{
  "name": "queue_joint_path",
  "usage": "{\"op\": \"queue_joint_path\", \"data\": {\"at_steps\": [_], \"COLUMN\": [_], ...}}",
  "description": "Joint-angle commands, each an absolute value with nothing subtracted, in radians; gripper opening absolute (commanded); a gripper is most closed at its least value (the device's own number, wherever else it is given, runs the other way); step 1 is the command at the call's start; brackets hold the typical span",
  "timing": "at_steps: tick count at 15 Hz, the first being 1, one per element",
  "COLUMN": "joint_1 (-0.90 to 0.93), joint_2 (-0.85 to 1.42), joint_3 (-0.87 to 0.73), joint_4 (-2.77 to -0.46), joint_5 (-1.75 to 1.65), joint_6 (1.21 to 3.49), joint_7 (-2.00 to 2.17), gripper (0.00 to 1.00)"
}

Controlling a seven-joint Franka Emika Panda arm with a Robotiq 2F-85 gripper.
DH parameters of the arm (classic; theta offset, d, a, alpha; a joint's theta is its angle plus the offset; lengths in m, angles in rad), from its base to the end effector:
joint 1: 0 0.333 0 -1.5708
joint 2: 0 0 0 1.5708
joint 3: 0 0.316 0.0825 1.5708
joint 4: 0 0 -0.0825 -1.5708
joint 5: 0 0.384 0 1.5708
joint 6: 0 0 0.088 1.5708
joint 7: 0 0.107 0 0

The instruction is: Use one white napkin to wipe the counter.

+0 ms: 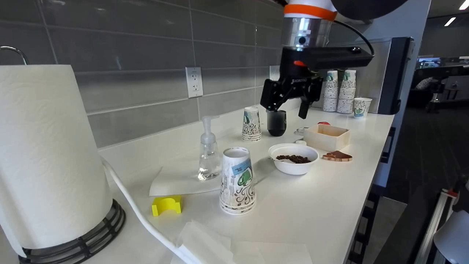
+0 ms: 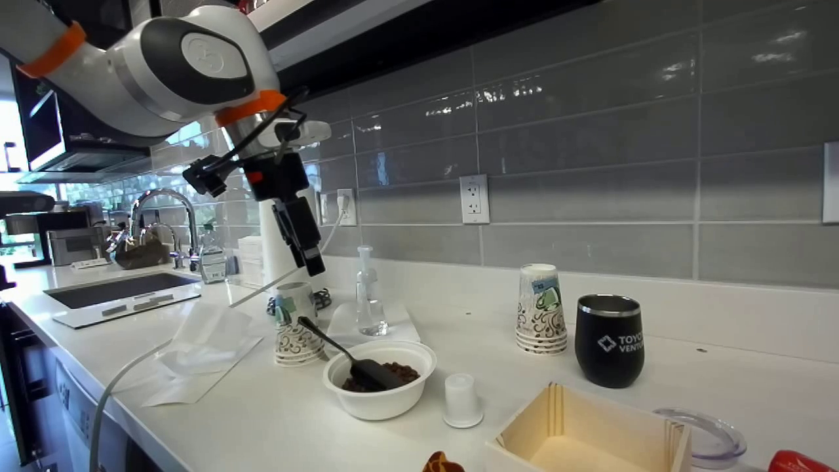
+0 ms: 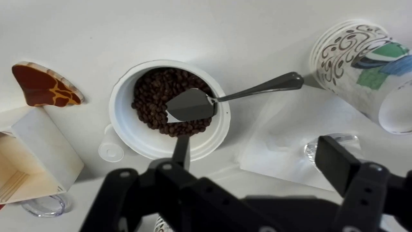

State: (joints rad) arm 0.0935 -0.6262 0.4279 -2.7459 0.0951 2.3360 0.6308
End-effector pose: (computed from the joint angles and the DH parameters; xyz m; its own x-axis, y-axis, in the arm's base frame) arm 0.3206 0.1752 0.4033 0.9471 -0.2101 0.2428 -0.2233 -0.9744 0.0279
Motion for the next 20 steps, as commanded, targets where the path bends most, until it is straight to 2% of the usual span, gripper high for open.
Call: {"op": "queue_joint_path", "data": {"at_steps": [1, 13, 20], "joint_1": [0.15, 0.36, 0.415], "joint_2": [-0.568, -0.224, -0.072], "joint_3": [0.43, 0.466, 0.48], "joint_4": [-2.68, -2.417, -2.404], "joint_5": [0.145, 0.34, 0.384], "joint_6": [2.347, 2.37, 2.393], "joint_7": [0.707, 0.739, 0.799], "gripper": [1.0, 1.0, 1.0]}}
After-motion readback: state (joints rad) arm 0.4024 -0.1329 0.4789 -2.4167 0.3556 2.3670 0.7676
